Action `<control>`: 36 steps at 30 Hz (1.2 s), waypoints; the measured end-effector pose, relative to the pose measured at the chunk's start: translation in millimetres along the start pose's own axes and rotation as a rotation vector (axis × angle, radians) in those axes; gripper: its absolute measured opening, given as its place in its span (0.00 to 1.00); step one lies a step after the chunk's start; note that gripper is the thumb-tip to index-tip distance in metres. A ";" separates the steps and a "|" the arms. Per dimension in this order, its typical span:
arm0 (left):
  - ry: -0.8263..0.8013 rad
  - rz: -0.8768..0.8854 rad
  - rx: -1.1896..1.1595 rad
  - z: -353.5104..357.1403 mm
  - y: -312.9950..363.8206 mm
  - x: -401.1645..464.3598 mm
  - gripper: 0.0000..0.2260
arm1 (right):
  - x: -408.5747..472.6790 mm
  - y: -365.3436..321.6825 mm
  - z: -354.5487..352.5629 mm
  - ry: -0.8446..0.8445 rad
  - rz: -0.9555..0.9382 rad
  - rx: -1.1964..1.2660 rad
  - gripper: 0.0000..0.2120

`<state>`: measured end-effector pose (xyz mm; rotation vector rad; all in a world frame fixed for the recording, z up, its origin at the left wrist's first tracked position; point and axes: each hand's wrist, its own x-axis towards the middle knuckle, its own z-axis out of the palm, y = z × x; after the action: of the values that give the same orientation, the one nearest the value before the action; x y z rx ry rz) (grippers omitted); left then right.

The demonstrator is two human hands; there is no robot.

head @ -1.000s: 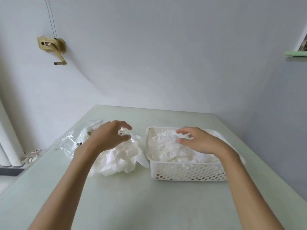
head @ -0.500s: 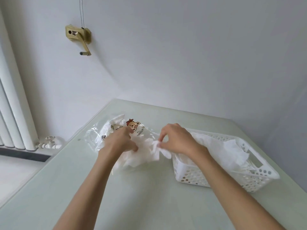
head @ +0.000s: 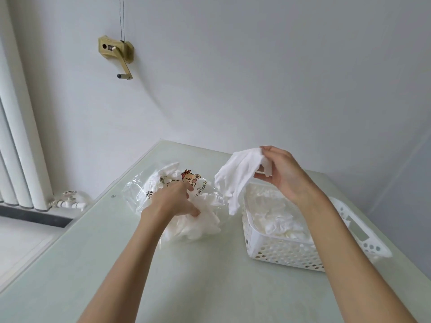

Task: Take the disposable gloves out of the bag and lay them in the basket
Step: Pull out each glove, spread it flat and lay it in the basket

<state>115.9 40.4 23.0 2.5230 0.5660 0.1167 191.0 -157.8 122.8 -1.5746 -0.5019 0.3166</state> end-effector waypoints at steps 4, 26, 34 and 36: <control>-0.019 0.023 -0.002 2.4 -0.3 2.1 0.32 | -19.7 -6.1 -12.2 -0.117 0.041 0.265 0.19; -0.122 0.403 -0.618 -32.2 67.7 -43.9 0.10 | -62.3 12.4 -88.3 -0.127 -0.173 -0.360 0.14; -0.105 0.422 -0.639 -32.6 70.8 -47.2 0.05 | -67.4 10.8 -96.0 -0.153 -0.059 -0.406 0.10; -0.096 0.397 -0.612 -30.9 69.9 -44.5 0.04 | -65.4 13.7 -95.8 -0.127 0.001 -0.337 0.08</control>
<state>95.3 -16.3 87.8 1.9902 -0.0279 0.2672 183.5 -273.5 109.6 -1.8889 -0.6792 0.3474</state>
